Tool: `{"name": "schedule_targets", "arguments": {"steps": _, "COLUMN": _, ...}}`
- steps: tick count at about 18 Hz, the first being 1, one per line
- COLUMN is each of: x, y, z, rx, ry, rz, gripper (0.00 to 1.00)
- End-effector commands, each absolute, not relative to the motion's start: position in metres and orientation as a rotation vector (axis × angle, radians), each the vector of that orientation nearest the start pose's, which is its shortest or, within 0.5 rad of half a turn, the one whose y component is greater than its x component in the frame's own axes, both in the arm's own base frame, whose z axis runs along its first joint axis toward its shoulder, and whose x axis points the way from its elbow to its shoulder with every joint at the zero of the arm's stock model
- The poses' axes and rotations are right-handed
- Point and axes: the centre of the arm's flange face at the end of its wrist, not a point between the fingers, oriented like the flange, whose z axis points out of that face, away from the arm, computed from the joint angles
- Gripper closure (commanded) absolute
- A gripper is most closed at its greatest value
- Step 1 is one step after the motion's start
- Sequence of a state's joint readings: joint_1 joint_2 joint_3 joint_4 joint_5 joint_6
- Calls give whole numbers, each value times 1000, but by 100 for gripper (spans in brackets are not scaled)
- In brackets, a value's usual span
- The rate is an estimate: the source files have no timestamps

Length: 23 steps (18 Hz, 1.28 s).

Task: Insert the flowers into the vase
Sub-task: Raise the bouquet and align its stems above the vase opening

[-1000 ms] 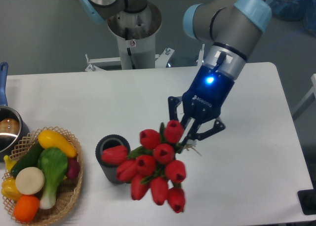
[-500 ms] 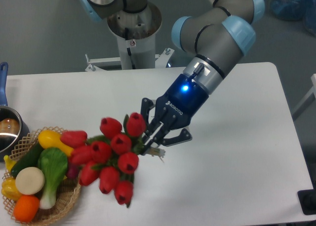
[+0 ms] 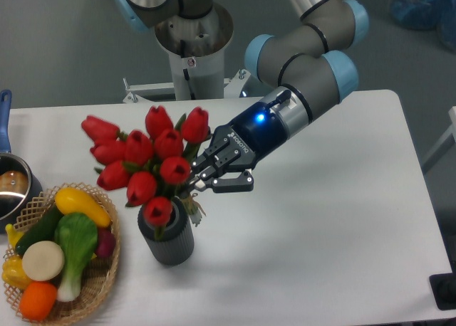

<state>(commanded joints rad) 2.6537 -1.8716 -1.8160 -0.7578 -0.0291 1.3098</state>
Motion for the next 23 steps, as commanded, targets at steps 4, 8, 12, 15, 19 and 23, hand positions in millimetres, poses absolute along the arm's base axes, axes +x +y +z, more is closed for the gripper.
{"name": "schedule_targets", "arguments": {"steps": 4, "x": -373, "y": 446, "z": 387, "rx": -1384, "ry": 395, "rz": -356, "gripper": 84}}
{"name": "schedule_targets", "arguments": {"steps": 8, "x": -366, "y": 445, "z": 392, "rx": -1380, "ry": 413, "rz": -346, "gripper": 84}}
{"name": "schedule_targets", "arguments": {"steps": 12, "x": -361, "y": 444, "z": 390, "rx": -1381, "ry": 414, "rz": -346, "gripper": 84}}
{"name": "schedule_targets", "arguments": {"steps": 15, "x": -362, "y": 446, "z": 386, "rx": -1387, "ry": 410, "rz": -350, "gripper": 84}}
{"name": "schedule_targets", "arguments": {"steps": 19, "x": -362, "y": 450, "z": 384, "rx": -1388, "ry": 413, "rz": -358, "gripper": 84}}
{"name": "schedule_targets", "arguments": {"steps": 23, "x": -357, "y": 457, "z": 378, "rx": -1408, "ry": 418, "rz": -374, "gripper": 84}}
